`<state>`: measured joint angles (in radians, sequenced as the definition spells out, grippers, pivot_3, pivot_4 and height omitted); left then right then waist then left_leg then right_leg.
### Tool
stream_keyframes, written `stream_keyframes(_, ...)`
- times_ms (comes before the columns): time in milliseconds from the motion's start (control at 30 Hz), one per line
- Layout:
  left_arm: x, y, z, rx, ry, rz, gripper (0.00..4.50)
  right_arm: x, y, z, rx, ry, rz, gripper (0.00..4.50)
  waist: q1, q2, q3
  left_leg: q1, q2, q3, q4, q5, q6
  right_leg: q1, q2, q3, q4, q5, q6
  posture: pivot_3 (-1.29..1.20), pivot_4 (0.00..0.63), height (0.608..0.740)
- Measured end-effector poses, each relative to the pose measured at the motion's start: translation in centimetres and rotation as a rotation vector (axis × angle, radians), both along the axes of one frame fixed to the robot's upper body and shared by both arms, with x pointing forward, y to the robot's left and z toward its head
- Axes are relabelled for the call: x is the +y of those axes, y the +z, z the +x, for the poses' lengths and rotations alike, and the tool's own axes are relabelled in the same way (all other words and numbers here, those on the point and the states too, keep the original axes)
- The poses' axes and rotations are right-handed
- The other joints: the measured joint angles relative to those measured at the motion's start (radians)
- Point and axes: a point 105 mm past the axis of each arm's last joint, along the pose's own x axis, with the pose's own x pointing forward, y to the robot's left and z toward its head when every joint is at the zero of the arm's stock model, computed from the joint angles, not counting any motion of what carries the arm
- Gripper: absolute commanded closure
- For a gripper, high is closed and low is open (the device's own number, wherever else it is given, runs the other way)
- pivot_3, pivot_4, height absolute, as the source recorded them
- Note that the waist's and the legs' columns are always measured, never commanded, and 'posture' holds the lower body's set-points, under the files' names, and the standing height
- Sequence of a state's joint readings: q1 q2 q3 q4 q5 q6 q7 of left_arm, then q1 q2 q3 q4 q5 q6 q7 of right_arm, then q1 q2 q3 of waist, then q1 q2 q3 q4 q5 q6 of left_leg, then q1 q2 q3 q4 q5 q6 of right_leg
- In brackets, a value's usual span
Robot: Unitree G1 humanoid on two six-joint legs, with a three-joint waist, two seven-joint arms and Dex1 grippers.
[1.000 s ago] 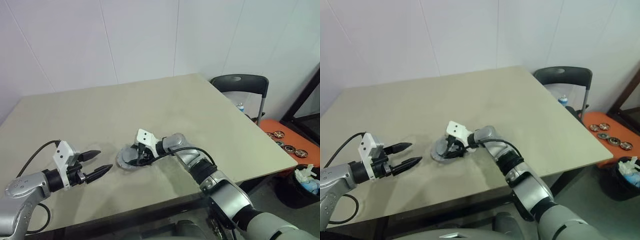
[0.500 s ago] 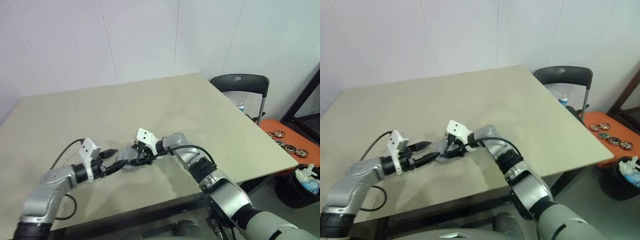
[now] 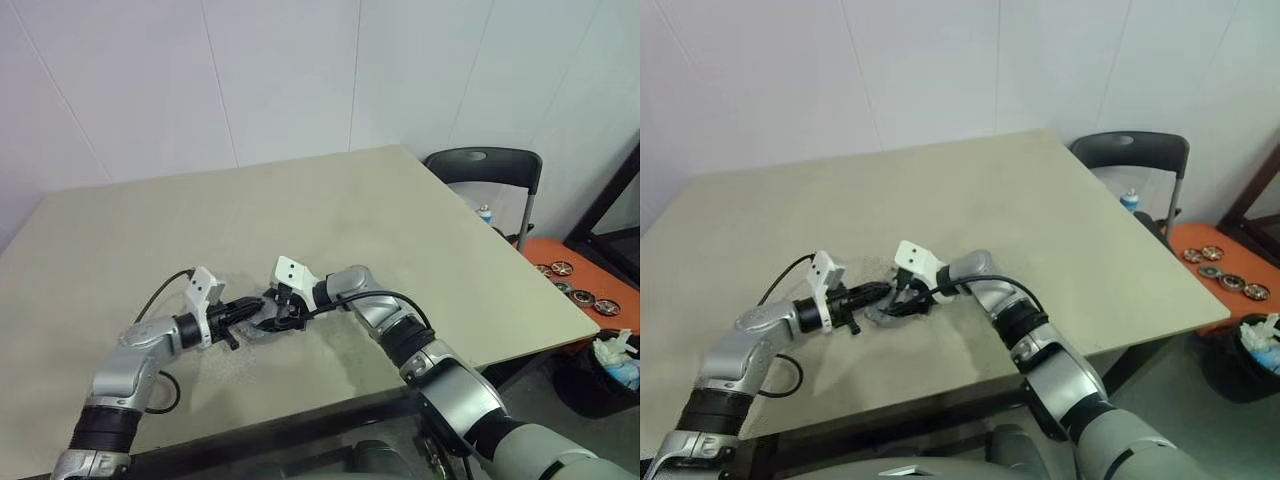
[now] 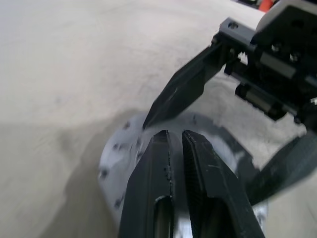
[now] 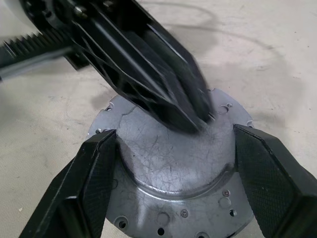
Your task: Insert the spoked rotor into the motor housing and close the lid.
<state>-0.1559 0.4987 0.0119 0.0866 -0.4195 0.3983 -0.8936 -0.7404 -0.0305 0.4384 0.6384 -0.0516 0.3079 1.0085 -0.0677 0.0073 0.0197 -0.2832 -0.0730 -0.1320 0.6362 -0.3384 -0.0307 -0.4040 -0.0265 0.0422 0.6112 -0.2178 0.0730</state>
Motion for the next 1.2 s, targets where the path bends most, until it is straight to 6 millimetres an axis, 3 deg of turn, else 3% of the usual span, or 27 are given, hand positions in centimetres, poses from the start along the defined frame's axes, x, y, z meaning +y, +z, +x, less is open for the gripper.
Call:
stream_keyframes(300,-0.9,-0.2,-0.5,0.006,-0.075,0.003,4.06,0.0,-0.3,0.0,-0.009,0.003,0.012,1.25,-0.001,0.003,-0.002,0.002,0.000,0.000,-0.001,0.000,0.000,0.001,0.000,0.000,0.000,-0.001,-0.002,0.00,0.000,0.740)
stream_keyframes(567,1.5,-0.5,-2.8,0.080,-0.117,0.054,4.06,0.0,-0.9,0.2,-0.001,0.001,0.026,1.25,-0.002,0.005,-0.001,0.015,0.000,-0.001,-0.006,-0.002,-0.003,0.013,0.000,0.000,-0.001,-0.006,-0.006,0.00,0.000,0.740)
stream_keyframes(1200,0.7,-0.7,-1.6,0.021,-0.032,0.018,4.06,-0.1,-0.7,0.1,-0.001,-0.009,0.027,1.25,-0.001,0.006,-0.001,0.015,0.000,-0.004,-0.006,-0.002,-0.004,0.013,0.000,-0.002,-0.001,-0.007,-0.004,0.00,0.000,0.740)
